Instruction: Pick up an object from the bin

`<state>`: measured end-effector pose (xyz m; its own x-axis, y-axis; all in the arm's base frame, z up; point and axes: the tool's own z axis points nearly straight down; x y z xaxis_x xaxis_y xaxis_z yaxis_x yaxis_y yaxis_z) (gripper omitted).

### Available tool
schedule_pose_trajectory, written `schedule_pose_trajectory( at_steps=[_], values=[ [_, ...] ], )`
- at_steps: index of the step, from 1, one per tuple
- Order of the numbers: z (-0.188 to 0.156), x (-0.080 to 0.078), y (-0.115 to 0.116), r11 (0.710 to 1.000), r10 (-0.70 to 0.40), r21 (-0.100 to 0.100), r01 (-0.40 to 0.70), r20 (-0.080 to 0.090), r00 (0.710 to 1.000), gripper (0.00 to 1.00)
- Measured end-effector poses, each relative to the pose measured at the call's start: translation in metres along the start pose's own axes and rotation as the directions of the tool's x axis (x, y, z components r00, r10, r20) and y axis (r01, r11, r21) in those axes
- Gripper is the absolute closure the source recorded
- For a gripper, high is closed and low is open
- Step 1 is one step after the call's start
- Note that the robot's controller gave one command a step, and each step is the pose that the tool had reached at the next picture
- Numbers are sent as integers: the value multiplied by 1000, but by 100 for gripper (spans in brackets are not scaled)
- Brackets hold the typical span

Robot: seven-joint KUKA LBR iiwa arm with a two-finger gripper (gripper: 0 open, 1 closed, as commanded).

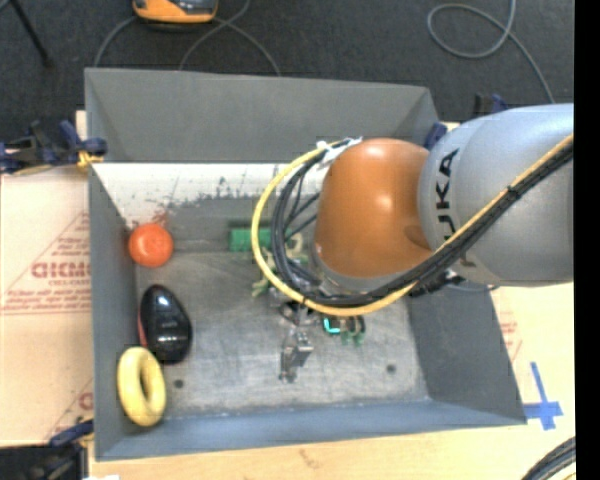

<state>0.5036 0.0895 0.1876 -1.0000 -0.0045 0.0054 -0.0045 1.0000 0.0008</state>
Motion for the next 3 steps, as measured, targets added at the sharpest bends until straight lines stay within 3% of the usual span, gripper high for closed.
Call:
schedule_pose_trajectory(
  at_steps=[1,2,3],
  values=[
    [-4,-2,0,1000,3,-1,-3,8,1000,0],
    [64,-33,-39,1000,3,1,-3,14,1000,0],
    [68,-58,-63,999,-49,2,49,3,999,0]
  ],
)
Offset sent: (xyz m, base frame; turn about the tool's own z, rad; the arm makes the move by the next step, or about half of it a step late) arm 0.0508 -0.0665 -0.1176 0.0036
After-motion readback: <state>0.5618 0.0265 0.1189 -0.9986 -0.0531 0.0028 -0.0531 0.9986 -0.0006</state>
